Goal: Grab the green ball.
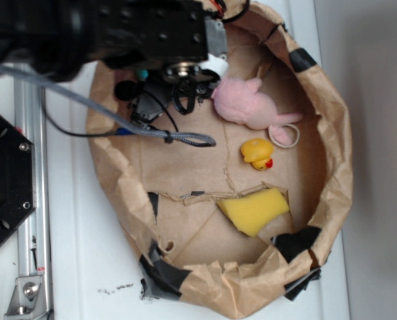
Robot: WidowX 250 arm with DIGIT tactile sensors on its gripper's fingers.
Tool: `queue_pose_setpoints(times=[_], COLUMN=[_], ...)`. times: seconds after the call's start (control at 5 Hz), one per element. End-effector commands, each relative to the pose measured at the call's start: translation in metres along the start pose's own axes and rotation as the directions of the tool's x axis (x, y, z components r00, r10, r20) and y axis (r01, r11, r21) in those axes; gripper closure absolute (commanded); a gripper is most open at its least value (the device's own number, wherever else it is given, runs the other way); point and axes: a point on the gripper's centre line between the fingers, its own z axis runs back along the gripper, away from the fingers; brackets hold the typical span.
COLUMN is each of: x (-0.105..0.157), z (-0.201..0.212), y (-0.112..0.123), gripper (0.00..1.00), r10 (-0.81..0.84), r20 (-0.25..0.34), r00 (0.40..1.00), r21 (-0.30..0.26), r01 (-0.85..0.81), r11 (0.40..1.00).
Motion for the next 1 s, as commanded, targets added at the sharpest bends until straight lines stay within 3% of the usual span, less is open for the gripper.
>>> queue_pose_setpoints(times=[0.0,0.2,0.4,0.6,0.8], x=[0.024,0.032,0.032,0.028,0.027], z=[0.083,0.101,0.091,0.07,0.054], y=[-0.024,-0.032,-0.028,-0.022,-0.026], gripper=[1.0,1.0,0.38,0.0,0.0], r10=[-0.068,-0.082,-0.077,-0.062,-0.081], r20=[0.218,0.268,0.246,0.21,0.218], r00=[0.974,0.96,0.966,0.976,0.973], r21=[0.101,0.108,0.09,0.055,-0.012], r01=[0.046,0.055,0.056,0.051,0.086], r11=[0.994,0.993,0.994,0.997,0.996])
